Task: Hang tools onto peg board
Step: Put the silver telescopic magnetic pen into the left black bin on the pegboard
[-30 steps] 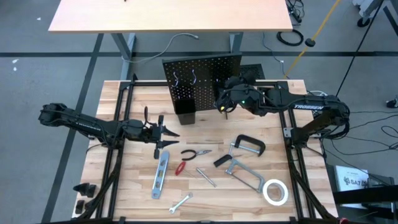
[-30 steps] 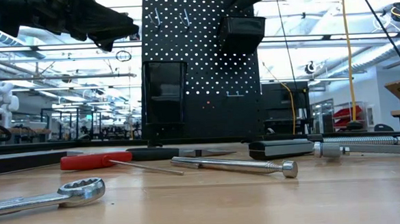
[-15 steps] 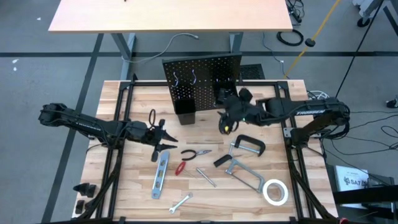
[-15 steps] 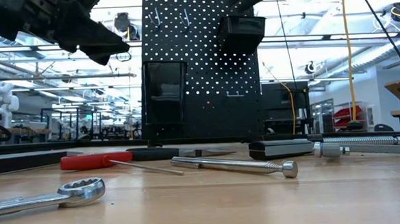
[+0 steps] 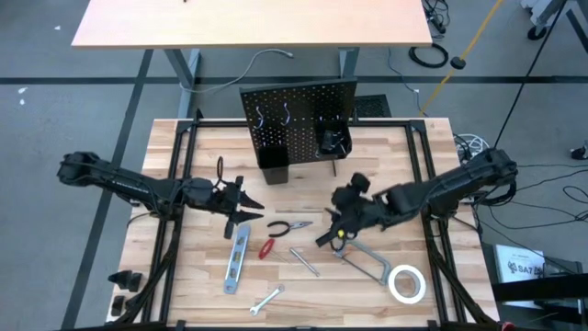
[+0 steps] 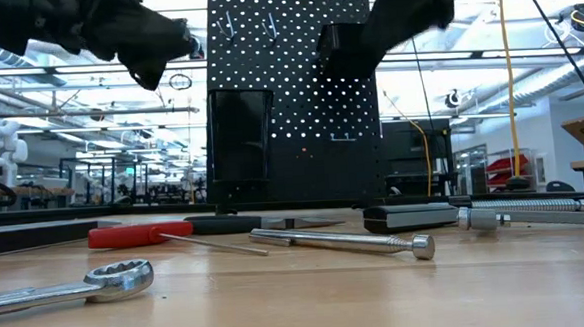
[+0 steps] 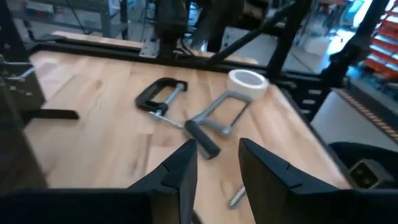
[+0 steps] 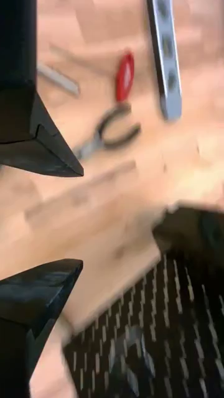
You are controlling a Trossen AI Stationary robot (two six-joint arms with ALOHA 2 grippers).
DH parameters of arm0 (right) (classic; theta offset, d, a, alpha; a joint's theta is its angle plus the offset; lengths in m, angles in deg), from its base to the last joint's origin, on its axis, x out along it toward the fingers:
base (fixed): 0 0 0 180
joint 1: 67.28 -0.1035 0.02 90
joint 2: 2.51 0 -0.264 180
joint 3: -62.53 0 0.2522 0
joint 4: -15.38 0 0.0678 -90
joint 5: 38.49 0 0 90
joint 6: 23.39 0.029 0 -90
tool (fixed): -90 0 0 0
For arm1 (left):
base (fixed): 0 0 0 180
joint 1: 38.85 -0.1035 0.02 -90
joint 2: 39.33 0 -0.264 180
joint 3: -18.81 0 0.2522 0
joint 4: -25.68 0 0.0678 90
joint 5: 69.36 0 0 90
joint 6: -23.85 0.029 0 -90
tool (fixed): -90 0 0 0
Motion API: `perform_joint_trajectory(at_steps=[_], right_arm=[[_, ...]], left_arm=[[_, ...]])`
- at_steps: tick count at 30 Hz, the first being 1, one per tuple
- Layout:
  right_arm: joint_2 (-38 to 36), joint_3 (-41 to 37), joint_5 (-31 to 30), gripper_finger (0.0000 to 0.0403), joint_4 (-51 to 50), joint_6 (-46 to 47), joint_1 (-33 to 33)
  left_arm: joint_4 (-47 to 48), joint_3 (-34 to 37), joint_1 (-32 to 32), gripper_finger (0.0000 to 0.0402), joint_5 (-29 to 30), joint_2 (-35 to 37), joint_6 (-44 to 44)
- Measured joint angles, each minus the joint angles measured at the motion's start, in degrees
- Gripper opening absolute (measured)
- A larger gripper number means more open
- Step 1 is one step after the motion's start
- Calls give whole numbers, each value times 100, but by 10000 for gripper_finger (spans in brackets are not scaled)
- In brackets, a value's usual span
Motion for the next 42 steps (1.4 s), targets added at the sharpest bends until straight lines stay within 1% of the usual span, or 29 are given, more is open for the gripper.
perform_joint_trajectory(at_steps=[4,6,9,12,15,18,20,22,25,29,33,40,42], right_arm=[[0,-692,484,222,1279,-322,-174],[0,-942,598,222,1735,-511,-212],[0,-1187,550,222,2050,-583,-221],[0,-1263,586,222,2008,-553,-221],[0,-1273,597,222,2025,-549,-221],[0,-1272,780,222,2042,-558,-221],[0,-1272,873,222,2054,-557,-221],[0,-1272,885,222,2051,-530,-221],[0,-1272,887,222,2050,-460,-221],[0,-1272,885,222,2054,-434,-221],[0,-1272,885,222,2058,-407,-221],[0,-1272,883,222,2054,-393,-221],[0,-1270,885,222,2048,-398,-221]], left_arm=[[-4,0,397,121,-110,-125,-159],[-114,0,645,121,-132,-225,-169],[-541,0,990,121,55,-472,-371],[-805,-117,1225,121,343,-854,-453],[-645,-512,1392,121,516,-1396,-355],[-191,-1009,1489,121,526,-1942,158],[163,-1316,1526,121,530,-2223,623],[449,-1531,1560,121,502,-2426,770],[512,-1738,1559,121,377,-2744,934],[544,-1965,1554,121,446,-3241,1517],[749,-2311,1435,121,442,-3741,1823],[1442,-3079,1115,121,375,-4490,2408],[1550,-3261,1027,121,221,-4671,2443]])
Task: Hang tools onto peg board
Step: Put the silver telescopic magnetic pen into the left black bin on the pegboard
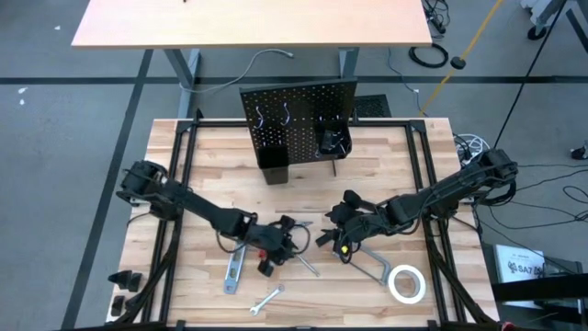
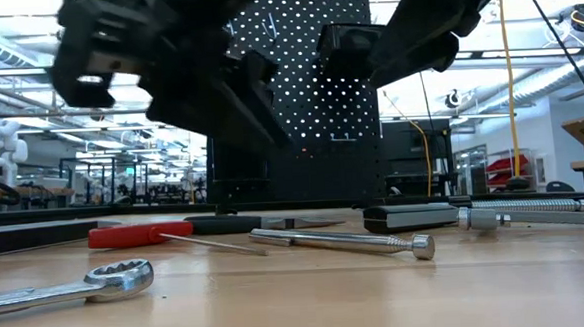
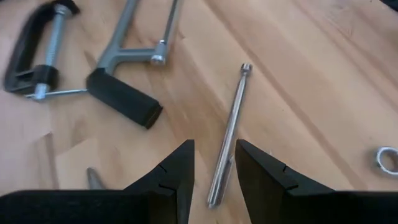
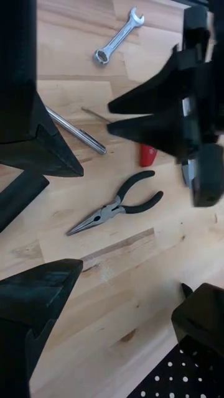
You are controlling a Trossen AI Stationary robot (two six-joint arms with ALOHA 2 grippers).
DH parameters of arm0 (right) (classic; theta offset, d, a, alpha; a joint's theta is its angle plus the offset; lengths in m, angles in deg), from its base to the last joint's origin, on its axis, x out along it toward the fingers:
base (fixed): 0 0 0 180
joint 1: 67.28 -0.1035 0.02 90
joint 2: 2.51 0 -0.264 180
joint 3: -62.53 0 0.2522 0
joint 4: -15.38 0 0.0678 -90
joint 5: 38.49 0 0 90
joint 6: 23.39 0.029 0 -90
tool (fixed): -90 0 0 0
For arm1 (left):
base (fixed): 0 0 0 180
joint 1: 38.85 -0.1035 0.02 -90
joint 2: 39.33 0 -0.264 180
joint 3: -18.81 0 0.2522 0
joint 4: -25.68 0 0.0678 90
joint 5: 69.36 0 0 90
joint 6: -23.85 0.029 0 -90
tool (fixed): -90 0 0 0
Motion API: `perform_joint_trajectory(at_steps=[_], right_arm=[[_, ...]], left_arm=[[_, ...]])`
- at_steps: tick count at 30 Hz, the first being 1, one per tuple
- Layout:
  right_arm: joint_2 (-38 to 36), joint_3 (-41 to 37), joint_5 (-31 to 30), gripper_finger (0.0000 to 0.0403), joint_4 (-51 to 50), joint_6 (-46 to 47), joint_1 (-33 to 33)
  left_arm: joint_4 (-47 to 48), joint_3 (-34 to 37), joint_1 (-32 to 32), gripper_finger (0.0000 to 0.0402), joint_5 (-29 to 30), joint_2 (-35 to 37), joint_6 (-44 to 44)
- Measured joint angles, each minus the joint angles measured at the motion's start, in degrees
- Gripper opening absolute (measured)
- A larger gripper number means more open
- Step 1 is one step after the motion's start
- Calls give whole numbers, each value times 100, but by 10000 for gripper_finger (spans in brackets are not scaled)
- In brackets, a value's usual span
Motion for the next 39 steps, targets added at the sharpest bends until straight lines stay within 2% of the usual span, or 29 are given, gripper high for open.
perform_joint_trajectory(at_steps=[4,14,28,31,37,39], right_arm=[[-2,2,31,222,-110,-13,0],[-2,2,147,222,-346,7,0],[-4,5,145,222,-346,9,0],[-4,5,145,222,-346,28,0],[-4,5,145,222,-346,50,0],[-4,5,145,222,-346,52,0]], left_arm=[[-52,-231,-134,121,-486,-365,2],[-20,-768,-149,121,-496,-1357,-15],[257,-915,-132,120,-606,-1505,-56],[308,-912,-139,104,-763,-1505,-57],[367,-904,-135,24,-860,-1505,-52],[371,-902,-135,12,-854,-1505,-47]])
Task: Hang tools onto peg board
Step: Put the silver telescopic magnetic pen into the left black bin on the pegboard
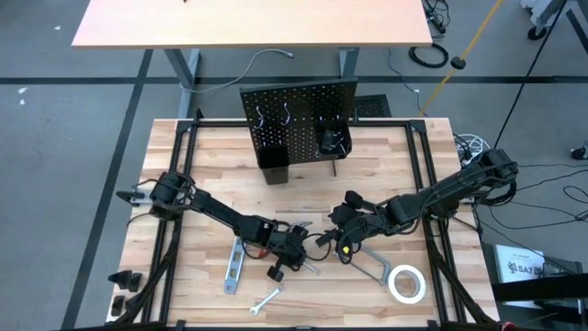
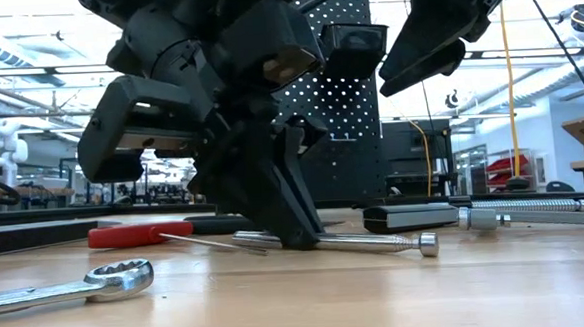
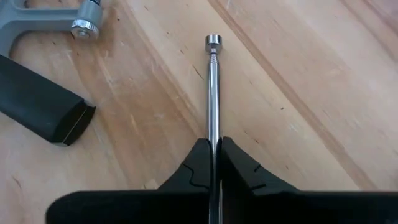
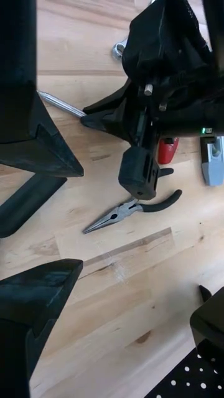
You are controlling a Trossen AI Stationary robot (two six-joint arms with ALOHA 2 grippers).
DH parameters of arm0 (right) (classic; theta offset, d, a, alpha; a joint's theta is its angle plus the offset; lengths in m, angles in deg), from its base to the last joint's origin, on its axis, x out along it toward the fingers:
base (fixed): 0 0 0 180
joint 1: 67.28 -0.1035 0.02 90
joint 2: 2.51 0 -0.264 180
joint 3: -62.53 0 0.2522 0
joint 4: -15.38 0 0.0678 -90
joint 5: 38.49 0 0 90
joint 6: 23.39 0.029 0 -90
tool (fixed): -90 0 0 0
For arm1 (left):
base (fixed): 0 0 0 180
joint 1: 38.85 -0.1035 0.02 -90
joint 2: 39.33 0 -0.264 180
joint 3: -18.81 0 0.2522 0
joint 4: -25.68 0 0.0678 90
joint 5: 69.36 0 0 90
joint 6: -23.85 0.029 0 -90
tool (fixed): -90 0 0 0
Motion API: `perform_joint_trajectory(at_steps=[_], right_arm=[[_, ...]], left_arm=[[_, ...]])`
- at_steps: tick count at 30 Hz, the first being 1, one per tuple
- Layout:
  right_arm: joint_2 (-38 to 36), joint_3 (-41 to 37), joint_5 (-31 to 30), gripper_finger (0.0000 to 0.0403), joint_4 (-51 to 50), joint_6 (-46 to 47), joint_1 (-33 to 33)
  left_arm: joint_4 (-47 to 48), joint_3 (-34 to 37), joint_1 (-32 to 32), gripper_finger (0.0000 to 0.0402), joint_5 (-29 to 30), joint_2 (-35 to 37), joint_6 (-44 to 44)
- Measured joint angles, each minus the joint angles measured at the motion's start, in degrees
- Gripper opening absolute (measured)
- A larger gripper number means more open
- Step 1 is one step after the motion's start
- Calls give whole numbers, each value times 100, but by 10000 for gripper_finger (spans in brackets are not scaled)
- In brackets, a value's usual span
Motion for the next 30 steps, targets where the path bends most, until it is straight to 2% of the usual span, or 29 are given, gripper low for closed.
perform_joint_trajectory(at_steps=[7,13,23,30], right_arm=[[0,0,148,222,-1,1,0],[0,0,155,222,-2,0,0],[0,0,155,222,-2,63,0],[0,0,155,222,-9,105,-2]], left_arm=[[218,46,26,12,231,268,9],[537,36,131,7,860,960,298],[1390,36,276,6,1947,1935,309],[1489,62,381,5,2668,2511,209]])
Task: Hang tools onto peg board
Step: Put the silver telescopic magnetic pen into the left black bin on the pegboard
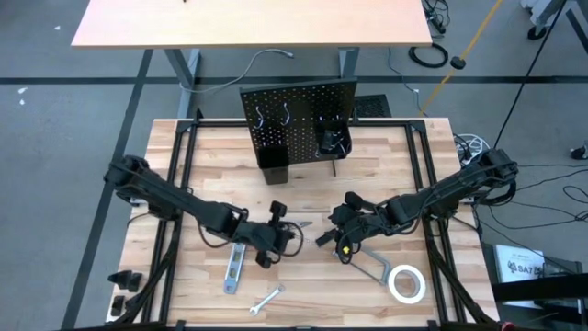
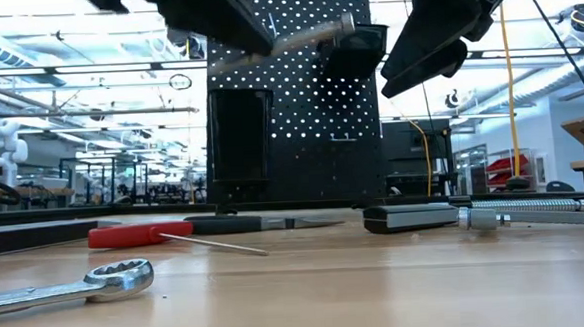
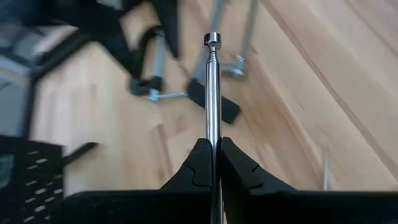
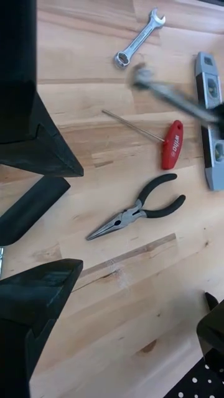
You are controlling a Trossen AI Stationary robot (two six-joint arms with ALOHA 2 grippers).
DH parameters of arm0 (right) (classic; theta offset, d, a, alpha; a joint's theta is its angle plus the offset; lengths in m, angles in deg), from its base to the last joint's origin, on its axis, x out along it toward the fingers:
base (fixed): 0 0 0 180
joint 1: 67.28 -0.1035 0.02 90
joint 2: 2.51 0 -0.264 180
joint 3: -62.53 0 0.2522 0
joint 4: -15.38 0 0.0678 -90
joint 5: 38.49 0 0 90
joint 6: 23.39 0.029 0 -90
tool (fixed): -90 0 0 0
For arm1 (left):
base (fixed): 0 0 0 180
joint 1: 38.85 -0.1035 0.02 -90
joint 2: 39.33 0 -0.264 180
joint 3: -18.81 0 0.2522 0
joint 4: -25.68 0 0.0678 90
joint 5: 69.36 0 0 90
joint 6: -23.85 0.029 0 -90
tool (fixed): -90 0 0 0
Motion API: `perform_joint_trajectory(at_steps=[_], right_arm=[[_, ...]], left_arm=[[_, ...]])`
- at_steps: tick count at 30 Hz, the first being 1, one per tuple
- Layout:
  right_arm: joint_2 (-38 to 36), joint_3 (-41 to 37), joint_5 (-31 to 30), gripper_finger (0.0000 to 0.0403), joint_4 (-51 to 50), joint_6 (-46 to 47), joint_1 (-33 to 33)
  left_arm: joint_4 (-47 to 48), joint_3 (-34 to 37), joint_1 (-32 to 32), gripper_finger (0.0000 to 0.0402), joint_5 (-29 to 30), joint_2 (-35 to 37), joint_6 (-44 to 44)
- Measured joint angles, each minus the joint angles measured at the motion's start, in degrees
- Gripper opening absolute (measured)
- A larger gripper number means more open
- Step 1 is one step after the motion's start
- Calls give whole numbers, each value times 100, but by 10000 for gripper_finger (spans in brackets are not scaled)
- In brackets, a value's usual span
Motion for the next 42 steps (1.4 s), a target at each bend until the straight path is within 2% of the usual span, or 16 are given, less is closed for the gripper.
perform_joint_trajectory(at_steps=[12,16,21,25,29,33,35,42], right_arm=[[0,0,-2,222,-17,-2,-52],[0,0,-2,222,-20,-3,-52],[0,0,-6,222,-26,-2,-65],[0,0,-48,222,18,-16,-72],[0,0,-55,222,26,-20,-70],[0,0,-61,222,28,-20,-72],[0,0,-63,222,28,-20,-70],[0,0,-61,222,33,-22,-68]], left_arm=[[182,2,-9,5,580,1259,3],[-188,322,-14,5,645,1930,98],[-1502,1319,-169,5,719,3036,138],[-3536,2418,-386,5,726,3703,227],[-5760,3416,-591,5,725,3901,235],[-7165,4043,-779,5,817,3835,-30],[-7410,4208,-852,5,827,3798,-99],[-7413,4295,-936,5,817,3784,-217]])
